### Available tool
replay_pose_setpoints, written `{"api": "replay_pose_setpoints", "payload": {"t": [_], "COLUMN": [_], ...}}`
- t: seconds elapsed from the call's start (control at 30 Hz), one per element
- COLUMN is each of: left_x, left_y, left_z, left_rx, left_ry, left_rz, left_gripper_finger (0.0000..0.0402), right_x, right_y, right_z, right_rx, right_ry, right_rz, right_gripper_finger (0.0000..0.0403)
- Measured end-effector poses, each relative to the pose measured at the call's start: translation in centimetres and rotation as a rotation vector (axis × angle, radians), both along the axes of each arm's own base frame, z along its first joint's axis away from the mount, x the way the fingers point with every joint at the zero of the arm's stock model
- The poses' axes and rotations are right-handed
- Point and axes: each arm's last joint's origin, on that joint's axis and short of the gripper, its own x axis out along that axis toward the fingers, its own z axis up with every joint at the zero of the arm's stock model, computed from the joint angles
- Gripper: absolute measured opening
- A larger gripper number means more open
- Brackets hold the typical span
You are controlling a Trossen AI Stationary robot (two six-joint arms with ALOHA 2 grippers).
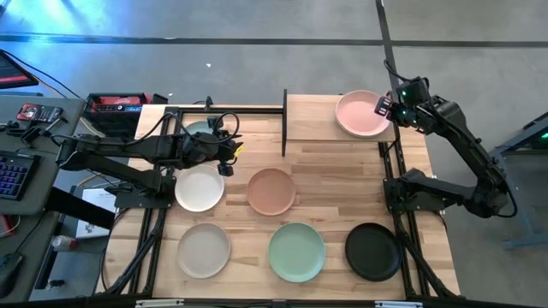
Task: Place and stack plates onto a shelf
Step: Stack the green plate on top of the light brown plate on the shelf
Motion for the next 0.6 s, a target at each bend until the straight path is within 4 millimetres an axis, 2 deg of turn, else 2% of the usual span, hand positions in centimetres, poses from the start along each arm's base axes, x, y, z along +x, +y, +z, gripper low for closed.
{"api": "replay_pose_setpoints", "payload": {"t": [0.27,0.43,0.6], "left_x": [0.0,0.0,0.0], "left_y": [0.0,0.0,0.0], "left_z": [0.0,0.0,0.0], "left_rx": [0.0,-0.021,-0.073], "left_ry": [0.0,-0.017,-0.061], "left_rz": [0.0,0.014,0.048], "left_gripper_finger": [0.009,0.009,0.009], "right_x": [-0.2,0.4,1.8], "right_y": [0.5,1.1,2.0], "right_z": [0.3,0.7,0.8], "right_rx": [-0.019,0.005,0.056], "right_ry": [-0.029,-0.148,-0.255], "right_rz": [0.019,0.142,0.284], "right_gripper_finger": [0.0053,0.0053,0.0053]}}
